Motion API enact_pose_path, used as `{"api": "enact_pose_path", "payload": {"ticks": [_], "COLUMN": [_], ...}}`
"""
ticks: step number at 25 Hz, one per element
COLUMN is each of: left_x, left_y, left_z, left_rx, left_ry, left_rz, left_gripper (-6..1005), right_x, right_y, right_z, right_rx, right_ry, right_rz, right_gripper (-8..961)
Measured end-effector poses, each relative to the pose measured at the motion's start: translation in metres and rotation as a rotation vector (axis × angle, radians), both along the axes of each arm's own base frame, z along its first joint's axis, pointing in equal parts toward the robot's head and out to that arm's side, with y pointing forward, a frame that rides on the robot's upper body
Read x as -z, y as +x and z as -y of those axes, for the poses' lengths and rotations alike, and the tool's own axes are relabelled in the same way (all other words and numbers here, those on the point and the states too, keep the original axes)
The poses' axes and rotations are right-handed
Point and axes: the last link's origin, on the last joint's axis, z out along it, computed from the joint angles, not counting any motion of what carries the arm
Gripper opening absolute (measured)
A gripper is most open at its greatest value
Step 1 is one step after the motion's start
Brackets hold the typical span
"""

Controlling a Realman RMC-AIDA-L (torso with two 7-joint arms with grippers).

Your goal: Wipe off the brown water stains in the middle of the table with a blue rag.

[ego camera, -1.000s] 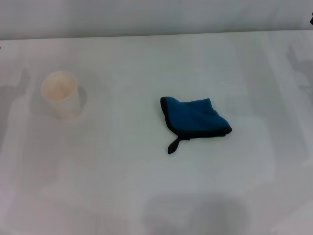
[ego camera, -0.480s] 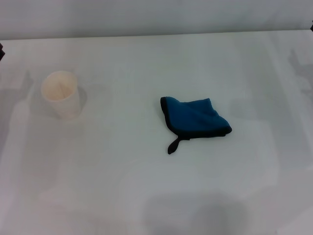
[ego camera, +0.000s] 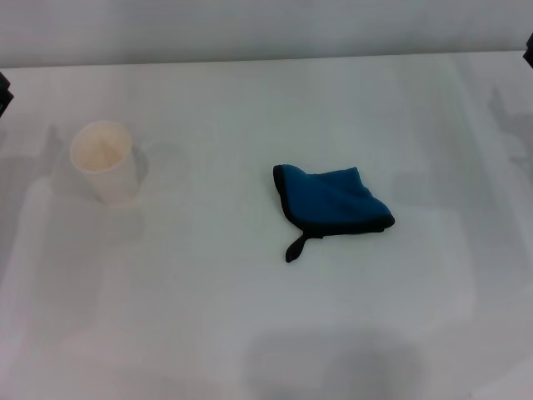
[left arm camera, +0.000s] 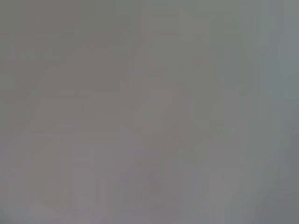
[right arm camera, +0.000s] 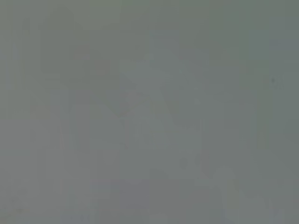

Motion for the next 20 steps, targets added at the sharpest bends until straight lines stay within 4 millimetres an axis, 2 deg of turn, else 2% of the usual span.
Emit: {"api": "enact_pose_path", "payload": {"ticks": [20], "left_x": [0.0003], "left_y": [-0.0006], "left_z": [0.0039], "left_rx": [0.015], "left_ry": [-0.004], "left_rz": [-0.006], "left_gripper": [861], "right_x": [0.0047], "right_y": [-0.0046], "right_z": [0.0037], "right_rx": [-0.031], "right_ry": [0.008], "right_rz": [-0.016], "right_gripper": [874]}}
